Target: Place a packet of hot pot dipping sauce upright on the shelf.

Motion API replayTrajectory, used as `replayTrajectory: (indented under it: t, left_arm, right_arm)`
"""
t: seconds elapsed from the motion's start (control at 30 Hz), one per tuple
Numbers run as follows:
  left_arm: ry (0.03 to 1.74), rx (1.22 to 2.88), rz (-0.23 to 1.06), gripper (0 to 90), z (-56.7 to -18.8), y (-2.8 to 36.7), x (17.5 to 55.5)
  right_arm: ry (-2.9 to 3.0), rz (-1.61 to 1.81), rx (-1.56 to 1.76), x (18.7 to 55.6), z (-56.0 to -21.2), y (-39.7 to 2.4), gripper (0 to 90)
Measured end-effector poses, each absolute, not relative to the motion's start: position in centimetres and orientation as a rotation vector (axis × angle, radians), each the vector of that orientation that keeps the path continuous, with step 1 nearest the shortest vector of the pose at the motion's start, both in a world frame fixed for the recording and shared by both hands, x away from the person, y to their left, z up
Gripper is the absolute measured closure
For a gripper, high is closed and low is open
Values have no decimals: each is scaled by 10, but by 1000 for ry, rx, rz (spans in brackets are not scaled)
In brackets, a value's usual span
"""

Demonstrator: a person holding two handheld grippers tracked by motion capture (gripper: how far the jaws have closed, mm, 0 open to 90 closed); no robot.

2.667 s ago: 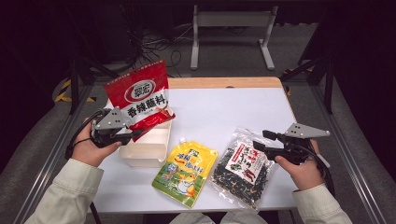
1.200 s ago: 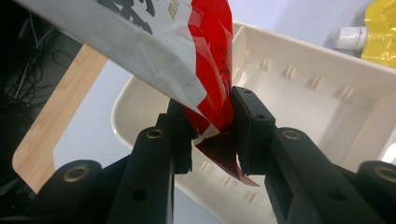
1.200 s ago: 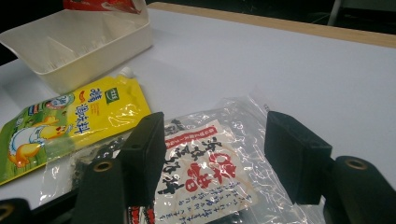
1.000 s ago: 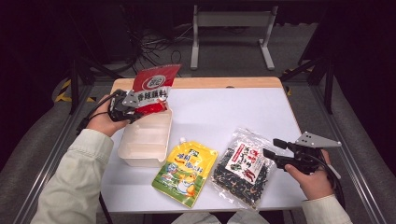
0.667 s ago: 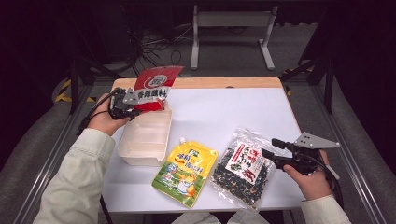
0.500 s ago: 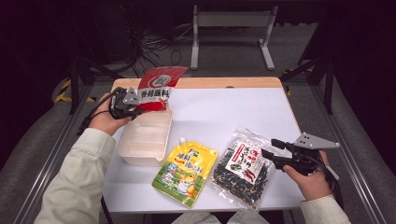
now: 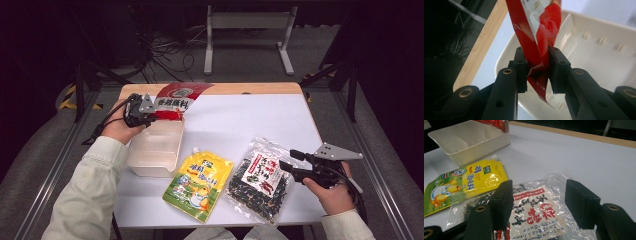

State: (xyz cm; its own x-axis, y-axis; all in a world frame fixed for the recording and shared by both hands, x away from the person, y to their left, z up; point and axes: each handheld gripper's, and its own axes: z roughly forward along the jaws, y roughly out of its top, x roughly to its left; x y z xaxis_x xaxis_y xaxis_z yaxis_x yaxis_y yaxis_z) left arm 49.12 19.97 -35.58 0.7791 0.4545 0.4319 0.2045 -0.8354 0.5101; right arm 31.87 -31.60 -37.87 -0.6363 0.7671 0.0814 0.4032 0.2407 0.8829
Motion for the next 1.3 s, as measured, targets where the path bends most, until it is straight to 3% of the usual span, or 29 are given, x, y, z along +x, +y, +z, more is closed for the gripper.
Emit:
replayTrajectory:
  t: [0.67, 0.93, 1.03, 1.1, 1.2, 1.3]
  left_arm:
    - [716, 2474, 701, 706, -383, 194, 512]
    - [755, 2350, 692, 512, -371, 197, 508]
    - [740, 2288, 722, 531, -361, 197, 506]
    - [751, 2257, 741, 613, -356, 198, 504]
    - [768, 2274, 723, 809, -355, 198, 504]
    - [817, 2299, 676, 862, -357, 201, 505]
  right_arm:
    - [2164, 1362, 1079, 319, -381, -314, 399]
    - [2164, 1364, 1083, 319, -382, -314, 396]
    - [2168, 1363, 1082, 320, -383, -314, 397]
    - [2173, 1361, 1081, 320, -383, -313, 397]
    - [2173, 1362, 1083, 320, -383, -312, 398]
    - [2175, 1362, 1085, 320, -384, -313, 397]
